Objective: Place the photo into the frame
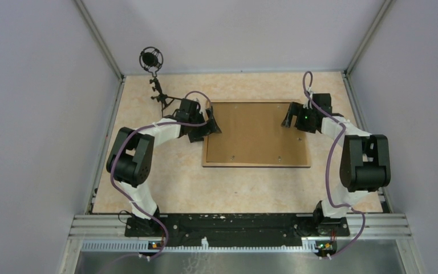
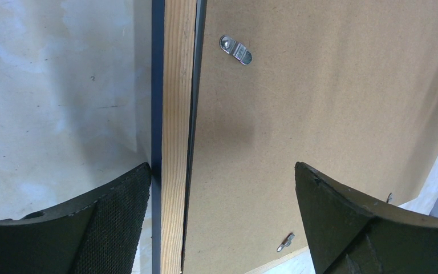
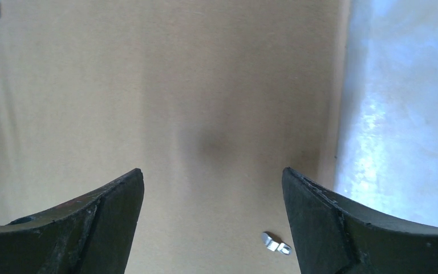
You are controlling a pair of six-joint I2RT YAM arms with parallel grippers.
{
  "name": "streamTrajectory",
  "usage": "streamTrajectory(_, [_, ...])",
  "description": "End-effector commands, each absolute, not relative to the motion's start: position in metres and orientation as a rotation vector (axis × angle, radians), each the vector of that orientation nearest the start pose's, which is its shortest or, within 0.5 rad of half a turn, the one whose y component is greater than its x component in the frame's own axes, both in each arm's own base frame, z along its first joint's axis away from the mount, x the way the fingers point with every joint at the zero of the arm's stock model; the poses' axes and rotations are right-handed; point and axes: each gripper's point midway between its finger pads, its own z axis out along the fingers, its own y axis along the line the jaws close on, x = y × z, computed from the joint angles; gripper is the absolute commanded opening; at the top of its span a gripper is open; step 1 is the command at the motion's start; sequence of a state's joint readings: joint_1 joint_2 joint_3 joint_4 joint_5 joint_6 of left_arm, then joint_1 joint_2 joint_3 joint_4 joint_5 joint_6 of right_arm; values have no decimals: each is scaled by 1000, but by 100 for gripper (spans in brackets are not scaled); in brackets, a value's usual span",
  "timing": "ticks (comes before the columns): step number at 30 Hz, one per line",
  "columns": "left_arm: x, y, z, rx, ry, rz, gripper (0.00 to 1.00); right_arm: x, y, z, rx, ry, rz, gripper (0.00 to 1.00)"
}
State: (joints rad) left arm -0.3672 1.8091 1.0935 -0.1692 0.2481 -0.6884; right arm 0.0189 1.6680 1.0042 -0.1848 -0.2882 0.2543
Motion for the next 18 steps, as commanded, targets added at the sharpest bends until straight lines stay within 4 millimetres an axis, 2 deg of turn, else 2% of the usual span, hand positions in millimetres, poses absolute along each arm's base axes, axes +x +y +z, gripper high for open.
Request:
streamTrajectory(1, [375,-221,44,-297,2572,-746,98,411,55,96,126,2368,352,89])
streamTrajectory(9, [375,-219,42,-295,2578,-740,98,406,50,92,148,2394,359,89])
streamTrajectory(18, [375,-220,42,-294,2577,-746,98,403,47,75,148,2440,356,88])
